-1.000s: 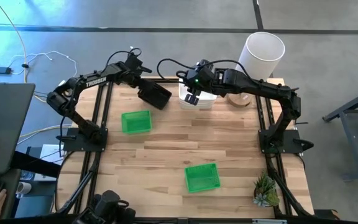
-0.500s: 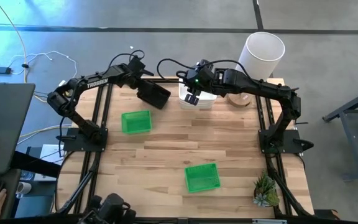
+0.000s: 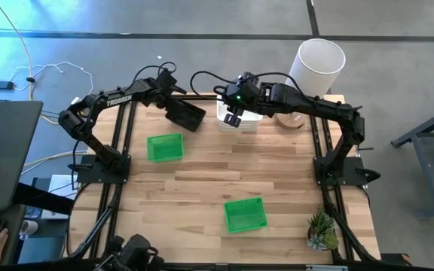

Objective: Stack baskets on shelf by color
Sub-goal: Stack the bottom black bin on the stacked black bins, then stack the top green bin on the stacked green bins

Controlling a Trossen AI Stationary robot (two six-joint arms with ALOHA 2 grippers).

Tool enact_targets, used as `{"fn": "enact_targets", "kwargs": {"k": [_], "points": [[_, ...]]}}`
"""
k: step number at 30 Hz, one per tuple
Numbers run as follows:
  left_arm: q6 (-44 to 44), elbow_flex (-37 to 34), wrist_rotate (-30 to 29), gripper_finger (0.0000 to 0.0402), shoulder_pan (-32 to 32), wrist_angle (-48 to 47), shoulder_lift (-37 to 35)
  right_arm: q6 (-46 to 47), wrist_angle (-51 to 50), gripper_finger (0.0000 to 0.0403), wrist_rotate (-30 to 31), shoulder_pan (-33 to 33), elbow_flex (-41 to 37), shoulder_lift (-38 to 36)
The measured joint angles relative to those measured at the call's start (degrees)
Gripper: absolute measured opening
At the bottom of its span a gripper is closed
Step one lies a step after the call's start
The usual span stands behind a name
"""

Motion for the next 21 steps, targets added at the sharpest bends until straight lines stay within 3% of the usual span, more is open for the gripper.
{"fn": "enact_targets", "kwargs": {"k": [6, 15, 21], "points": [[4.3, 0.0, 5.4, 0.0117, -1.6, -2.1, -4.7, -0.1, -0.9, 0.0144, -1.0, 0.0, 0.0, 0.0], [8.1, 0.0, 5.6, 0.0117, -6.8, -10.0, -16.9, -0.3, -4.5, 0.0144, -4.4, 0.0, 0.0, 0.0], [12.6, 0.0, 6.7, 0.0117, -10.2, -18.7, -22.0, 0.9, -9.4, 0.0144, -10.8, 0.0, 0.0, 0.0]]}}
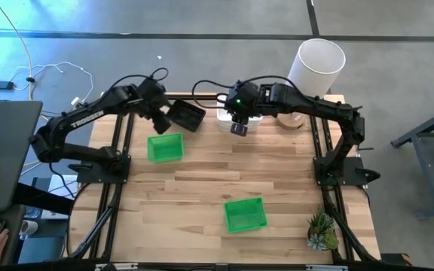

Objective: Stack baskets on shelf by color
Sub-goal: Stack the top green bin on the stacked green bins

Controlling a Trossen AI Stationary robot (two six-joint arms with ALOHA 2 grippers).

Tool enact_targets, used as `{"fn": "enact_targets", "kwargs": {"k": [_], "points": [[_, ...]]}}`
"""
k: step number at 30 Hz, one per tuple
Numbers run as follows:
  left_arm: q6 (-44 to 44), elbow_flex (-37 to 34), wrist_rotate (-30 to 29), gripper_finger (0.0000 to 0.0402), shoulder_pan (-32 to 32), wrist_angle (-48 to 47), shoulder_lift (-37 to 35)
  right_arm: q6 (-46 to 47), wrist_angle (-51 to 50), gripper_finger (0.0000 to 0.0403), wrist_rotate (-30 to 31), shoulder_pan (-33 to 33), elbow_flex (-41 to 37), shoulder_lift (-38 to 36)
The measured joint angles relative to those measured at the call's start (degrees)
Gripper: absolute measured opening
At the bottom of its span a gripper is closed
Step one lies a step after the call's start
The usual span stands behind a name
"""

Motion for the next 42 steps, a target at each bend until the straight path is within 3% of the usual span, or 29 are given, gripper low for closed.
{"fn": "enact_targets", "kwargs": {"k": [8, 18, 42], "points": [[7.7, 0.0, 0.1, 0.0117, -3.6, -7.4, -0.8, 0.6, -6.7, 0.0144, -7.2, 0.0, 0.0, 0.0], [18.5, -1.2, 0.0, 0.0117, -6.3, -7.9, -0.1, 0.5, -10.3, 0.0144, -7.8, 0.0, 0.0, 0.0], [17.8, -4.2, -1.1, 0.0117, -6.6, -7.4, 14.9, 1.5, -11.1, 0.0144, -7.1, 0.0, 0.0, 0.0]]}}
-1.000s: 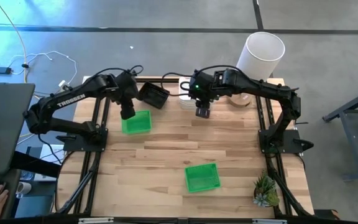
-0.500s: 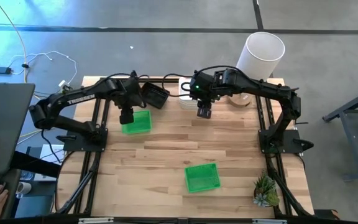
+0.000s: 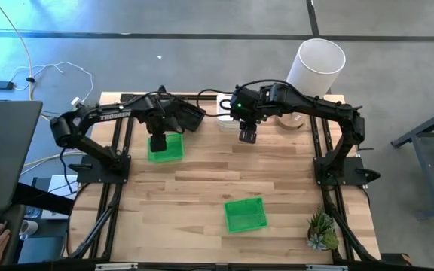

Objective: Stack baskets on shelf by color
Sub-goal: Stack the top green bin on the stacked green bins

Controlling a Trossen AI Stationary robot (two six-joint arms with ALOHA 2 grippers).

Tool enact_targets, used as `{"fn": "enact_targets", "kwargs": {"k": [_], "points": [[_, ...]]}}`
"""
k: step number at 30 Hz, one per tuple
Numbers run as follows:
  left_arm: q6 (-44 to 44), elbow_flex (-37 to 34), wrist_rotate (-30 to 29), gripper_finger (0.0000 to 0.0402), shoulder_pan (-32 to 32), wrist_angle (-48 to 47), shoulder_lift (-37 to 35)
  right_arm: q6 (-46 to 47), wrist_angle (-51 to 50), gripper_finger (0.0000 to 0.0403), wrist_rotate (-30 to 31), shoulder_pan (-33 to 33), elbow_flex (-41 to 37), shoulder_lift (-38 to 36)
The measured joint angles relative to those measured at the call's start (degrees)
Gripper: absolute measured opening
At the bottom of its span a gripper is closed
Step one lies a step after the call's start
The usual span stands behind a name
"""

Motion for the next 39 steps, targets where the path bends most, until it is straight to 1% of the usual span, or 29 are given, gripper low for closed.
{"fn": "enact_targets", "kwargs": {"k": [4, 5, 15, 25, 29, 35, 36, 39], "points": [[-2.1, 0.0, -4.1, 0.0117, 0.0, 0.5, 1.7, 0.0, -0.3, 0.0144, 0.0, 0.0, 0.0, 0.0], [-2.2, 0.0, -4.4, 0.0117, 0.0, 0.6, 2.1, 0.0, -0.5, 0.0144, 0.0, 0.0, 0.0, 0.0], [-2.2, 0.0, -4.1, 0.0117, 0.0, 3.3, 5.3, 0.0, -1.1, 0.0144, 0.0, 0.0, 0.0, 0.0], [-2.7, 0.0, -4.3, 0.0114, 0.0, 4.2, 10.5, 0.0, -1.3, 0.0144, -0.1, 0.0, 0.0, 0.0], [-2.7, 0.0, -3.0, 0.0084, 0.0, 4.3, 11.4, 0.3, -1.6, 0.0144, -0.1, 0.0, 0.0, 0.0], [-3.4, 0.0, -1.5, 0.0011, 0.0, 4.3, 11.4, 1.5, -2.0, 0.0144, -0.1, 0.0, 0.0, 0.0], [-4.0, 0.0, -1.5, 0.0006, 0.0, 4.3, 11.4, 1.7, -2.0, 0.0144, -0.1, 0.0, 0.0, 0.0], [-5.4, 0.0, -1.5, 0.0009, -0.4, 4.3, 11.4, 2.7, -2.0, 0.0144, -0.1, 0.2, 0.0, 0.0]]}}
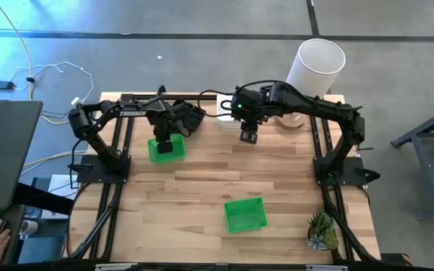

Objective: Stack baskets on shelf by color
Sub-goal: Stack the top green bin on the stacked green bins

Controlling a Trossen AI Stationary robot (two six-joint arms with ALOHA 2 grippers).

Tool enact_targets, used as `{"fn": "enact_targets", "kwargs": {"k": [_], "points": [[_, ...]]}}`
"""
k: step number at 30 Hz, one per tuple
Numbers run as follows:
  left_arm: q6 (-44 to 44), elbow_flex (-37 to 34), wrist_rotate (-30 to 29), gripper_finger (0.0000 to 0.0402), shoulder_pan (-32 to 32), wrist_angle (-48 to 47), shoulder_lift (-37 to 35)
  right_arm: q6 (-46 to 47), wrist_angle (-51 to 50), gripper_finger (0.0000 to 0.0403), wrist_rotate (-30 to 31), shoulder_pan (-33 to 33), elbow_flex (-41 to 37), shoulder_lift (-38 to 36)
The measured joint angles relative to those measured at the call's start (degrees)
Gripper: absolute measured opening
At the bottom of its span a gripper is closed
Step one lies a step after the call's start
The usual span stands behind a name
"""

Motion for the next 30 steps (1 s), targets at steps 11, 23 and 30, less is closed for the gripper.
{"fn": "enact_targets", "kwargs": {"k": [11, 23, 30], "points": [[-5.3, 0.0, -1.3, 0.0001, -6.7, 0.0, -2.4, 5.0, 0.0, 0.0144, -0.1, 4.7, 0.0, 0.0], [-13.8, 0.0, -6.0, 0.0, -15.1, 0.3, -9.7, 16.3, -0.2, 0.0144, 1.8, 14.6, -0.4, 0.0], [-20.0, 0.0, -8.6, 0.0, -19.2, 0.4, -12.7, 25.9, -0.7, 0.0144, 7.5, 20.9, -0.5, 0.2]]}}
